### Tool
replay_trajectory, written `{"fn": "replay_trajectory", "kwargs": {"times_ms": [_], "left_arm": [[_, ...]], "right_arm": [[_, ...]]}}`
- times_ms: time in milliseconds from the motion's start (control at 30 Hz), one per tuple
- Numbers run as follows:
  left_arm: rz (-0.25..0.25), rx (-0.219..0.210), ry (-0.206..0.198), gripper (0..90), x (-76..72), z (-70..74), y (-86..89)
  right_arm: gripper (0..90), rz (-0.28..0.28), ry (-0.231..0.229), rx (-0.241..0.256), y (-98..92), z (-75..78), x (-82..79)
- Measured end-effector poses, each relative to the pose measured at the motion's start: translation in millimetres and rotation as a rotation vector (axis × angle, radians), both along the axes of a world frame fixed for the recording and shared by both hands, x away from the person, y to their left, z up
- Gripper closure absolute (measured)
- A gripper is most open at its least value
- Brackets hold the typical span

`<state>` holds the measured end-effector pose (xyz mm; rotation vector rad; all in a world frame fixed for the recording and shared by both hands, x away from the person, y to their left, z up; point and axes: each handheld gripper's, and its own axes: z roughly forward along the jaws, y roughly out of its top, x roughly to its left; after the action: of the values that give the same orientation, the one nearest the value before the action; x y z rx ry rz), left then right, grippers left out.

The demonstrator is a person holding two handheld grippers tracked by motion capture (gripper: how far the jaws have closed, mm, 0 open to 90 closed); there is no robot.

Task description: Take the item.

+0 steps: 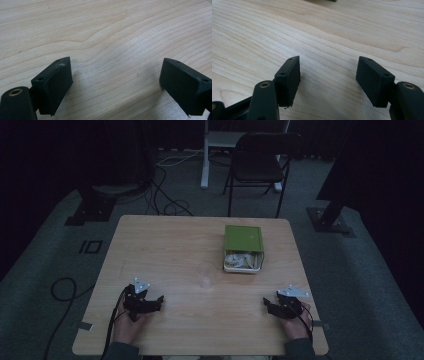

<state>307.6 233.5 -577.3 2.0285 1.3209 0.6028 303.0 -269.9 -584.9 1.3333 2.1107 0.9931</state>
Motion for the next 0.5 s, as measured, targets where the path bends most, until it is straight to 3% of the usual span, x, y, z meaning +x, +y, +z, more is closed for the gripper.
{"fn": "replay_trajectory", "kwargs": {"times_ms": [500], "left_arm": [[0.0, 0.001, 0.0, 12.0, -0.1, 0.0, -0.1]], "right_arm": [[35.9, -0.002, 0.005, -0.002, 1.3, 0.5, -0.8]]}}
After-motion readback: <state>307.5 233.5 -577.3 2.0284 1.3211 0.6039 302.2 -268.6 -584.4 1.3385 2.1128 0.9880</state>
